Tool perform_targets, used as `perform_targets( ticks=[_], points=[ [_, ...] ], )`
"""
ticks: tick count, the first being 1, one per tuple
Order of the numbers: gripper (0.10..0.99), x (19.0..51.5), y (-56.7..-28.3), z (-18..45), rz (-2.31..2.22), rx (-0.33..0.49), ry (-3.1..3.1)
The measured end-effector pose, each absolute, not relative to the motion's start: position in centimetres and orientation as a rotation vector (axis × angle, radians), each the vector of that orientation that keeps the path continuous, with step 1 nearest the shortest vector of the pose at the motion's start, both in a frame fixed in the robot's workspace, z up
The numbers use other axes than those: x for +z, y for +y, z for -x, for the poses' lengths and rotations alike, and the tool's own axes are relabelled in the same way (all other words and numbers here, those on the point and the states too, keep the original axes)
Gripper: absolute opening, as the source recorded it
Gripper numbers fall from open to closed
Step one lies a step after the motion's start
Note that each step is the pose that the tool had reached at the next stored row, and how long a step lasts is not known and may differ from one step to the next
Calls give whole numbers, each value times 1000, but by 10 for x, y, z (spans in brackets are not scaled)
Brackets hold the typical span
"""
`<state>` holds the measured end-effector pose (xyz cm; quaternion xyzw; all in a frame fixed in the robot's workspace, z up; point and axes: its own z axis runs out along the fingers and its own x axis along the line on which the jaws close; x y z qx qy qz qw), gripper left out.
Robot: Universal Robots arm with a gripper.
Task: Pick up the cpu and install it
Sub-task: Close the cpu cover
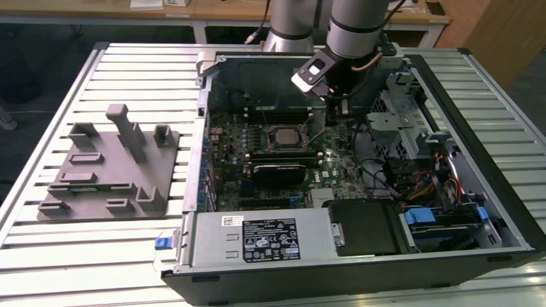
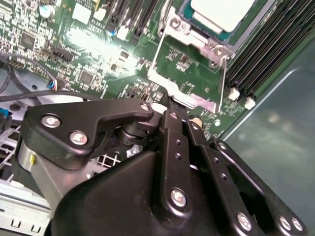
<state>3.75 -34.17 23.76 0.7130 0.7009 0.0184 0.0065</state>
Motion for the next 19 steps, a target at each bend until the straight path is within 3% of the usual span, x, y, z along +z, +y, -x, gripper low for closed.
perform_targets(
  ticks=[19],
  points=[
    [106, 238, -342, -18, -2230, 60, 2192]
  ],
)
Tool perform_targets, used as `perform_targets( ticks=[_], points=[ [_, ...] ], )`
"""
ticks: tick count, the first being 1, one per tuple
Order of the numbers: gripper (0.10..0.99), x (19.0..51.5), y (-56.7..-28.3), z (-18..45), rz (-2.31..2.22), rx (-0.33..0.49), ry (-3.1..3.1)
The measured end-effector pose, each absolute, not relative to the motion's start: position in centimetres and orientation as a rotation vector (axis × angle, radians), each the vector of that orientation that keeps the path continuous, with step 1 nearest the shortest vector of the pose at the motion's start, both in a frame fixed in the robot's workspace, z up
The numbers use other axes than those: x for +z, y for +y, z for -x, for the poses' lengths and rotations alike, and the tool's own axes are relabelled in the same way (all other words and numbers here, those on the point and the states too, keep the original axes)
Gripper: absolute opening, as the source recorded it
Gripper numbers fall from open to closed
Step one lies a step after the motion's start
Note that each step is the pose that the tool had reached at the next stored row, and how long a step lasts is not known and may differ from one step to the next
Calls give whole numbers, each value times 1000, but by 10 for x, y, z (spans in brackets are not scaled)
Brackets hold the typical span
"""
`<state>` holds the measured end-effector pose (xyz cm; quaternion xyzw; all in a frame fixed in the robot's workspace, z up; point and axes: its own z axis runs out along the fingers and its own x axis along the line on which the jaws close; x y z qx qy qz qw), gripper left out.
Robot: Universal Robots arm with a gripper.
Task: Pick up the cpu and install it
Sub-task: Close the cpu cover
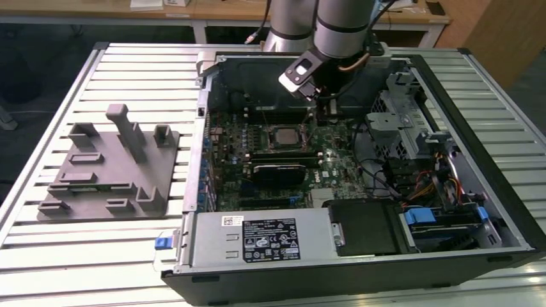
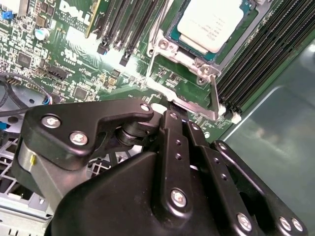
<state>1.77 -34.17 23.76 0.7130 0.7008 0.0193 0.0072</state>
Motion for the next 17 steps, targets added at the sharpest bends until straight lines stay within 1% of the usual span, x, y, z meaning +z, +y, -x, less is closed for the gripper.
perform_targets(
  ticks=[17],
  points=[
    [106, 238, -342, -5, -2229, 63, 2190]
  ],
)
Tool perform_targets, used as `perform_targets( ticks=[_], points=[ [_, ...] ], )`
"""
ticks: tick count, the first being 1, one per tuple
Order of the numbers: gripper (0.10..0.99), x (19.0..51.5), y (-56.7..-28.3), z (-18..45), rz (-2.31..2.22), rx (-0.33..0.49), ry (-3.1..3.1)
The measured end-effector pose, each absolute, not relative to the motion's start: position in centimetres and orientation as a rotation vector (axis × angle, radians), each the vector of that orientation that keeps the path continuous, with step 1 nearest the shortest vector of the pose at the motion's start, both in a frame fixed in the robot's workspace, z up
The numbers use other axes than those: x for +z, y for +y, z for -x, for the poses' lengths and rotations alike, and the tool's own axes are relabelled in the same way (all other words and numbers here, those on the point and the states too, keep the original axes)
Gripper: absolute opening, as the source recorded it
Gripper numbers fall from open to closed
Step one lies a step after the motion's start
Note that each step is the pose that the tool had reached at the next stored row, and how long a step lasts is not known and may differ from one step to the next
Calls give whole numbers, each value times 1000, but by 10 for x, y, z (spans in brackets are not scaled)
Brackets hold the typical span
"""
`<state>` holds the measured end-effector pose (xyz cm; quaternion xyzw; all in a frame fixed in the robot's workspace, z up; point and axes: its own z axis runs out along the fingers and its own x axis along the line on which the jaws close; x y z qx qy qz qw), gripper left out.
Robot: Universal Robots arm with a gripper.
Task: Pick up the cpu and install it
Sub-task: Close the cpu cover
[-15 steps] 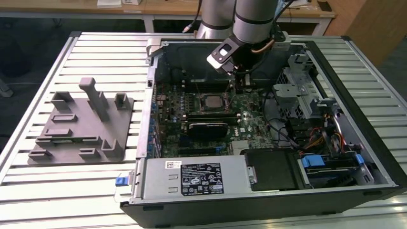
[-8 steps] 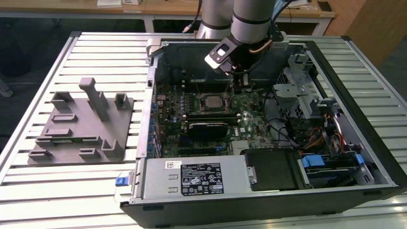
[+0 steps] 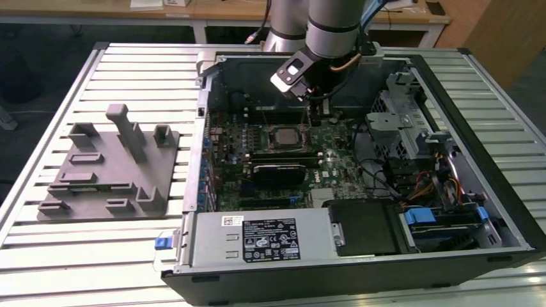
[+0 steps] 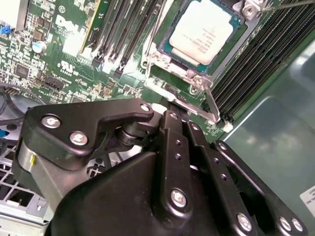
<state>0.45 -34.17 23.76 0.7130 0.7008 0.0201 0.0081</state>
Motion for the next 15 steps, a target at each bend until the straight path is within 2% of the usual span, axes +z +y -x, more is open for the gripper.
perform_targets(
  ticks=[15],
  points=[
    [106, 238, -342, 13, -2226, 67, 2189]
  ],
)
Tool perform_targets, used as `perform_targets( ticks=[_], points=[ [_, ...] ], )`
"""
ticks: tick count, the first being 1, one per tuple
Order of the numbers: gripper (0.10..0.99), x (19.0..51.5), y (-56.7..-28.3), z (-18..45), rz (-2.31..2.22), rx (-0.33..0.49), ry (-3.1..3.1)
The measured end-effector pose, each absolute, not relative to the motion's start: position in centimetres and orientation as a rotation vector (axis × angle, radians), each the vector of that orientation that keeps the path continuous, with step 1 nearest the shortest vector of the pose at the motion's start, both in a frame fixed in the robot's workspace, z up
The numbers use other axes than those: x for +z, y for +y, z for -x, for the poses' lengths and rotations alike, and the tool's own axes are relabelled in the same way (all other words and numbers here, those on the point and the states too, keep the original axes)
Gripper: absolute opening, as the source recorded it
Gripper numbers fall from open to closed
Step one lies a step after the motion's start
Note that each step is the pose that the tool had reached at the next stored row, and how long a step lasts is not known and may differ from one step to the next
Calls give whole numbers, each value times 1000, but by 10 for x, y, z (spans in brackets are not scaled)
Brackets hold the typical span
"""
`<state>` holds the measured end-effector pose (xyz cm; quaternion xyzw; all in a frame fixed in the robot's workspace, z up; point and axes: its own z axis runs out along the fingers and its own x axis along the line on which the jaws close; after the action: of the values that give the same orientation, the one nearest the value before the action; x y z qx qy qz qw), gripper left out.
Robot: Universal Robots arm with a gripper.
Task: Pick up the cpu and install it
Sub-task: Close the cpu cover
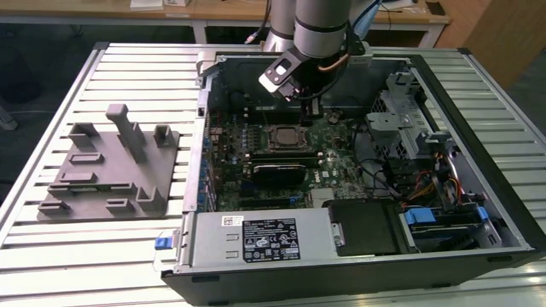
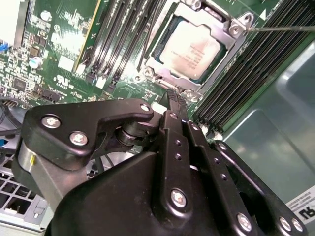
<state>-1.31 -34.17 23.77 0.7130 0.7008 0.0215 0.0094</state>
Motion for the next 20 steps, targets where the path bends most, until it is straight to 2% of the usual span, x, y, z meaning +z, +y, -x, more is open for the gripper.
perform_targets(
  ticks=[20],
  points=[
    [106, 238, -342, 27, -2226, 68, 2188]
  ],
)
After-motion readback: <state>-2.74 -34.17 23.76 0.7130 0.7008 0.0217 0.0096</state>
